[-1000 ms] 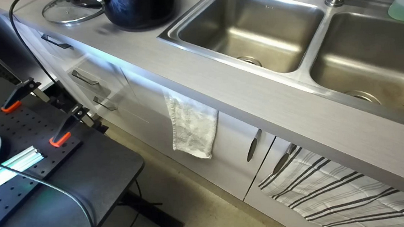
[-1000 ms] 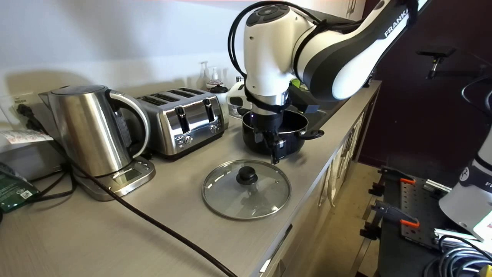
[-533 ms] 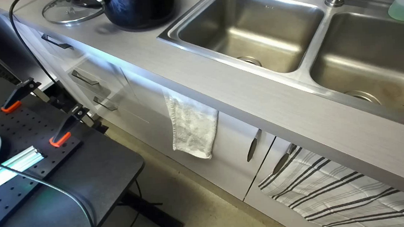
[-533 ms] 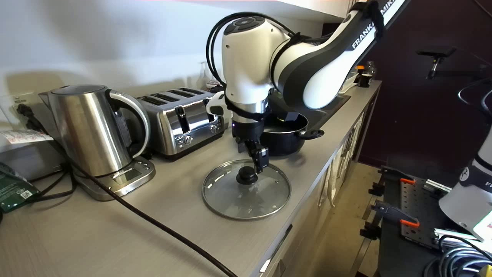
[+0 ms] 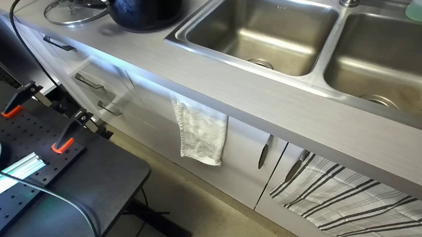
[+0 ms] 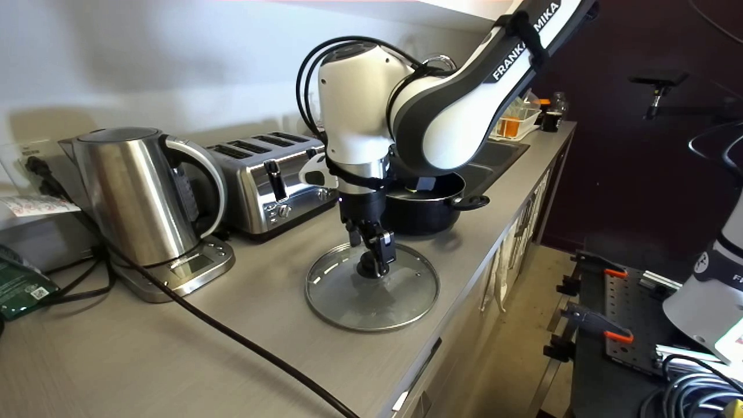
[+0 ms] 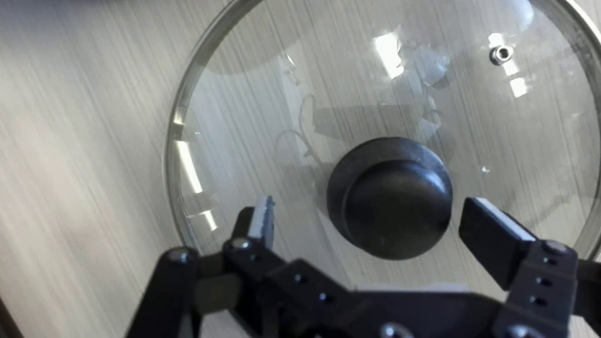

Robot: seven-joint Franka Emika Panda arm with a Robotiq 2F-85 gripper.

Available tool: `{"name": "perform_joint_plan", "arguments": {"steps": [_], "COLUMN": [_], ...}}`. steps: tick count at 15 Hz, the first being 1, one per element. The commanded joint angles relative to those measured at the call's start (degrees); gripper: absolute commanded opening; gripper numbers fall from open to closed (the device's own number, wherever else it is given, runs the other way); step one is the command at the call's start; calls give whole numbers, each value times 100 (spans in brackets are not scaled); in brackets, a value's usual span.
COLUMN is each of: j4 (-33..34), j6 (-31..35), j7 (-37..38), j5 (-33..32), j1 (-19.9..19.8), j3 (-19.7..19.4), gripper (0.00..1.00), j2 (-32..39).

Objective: Put the glass lid on the black pot

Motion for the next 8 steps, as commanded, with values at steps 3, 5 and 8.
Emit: {"name": "perform_joint_plan", "arguments": {"steps": [3,5,8], "j4": [329,329,316], "j6": [-174,-167,-168], "j7": [-392,-407,-454], "j5": [324,362,425], "j1": [-92,-97,-101], "j3": [86,89,111], "gripper": [74,60,37], "j2": [155,137,100]}}
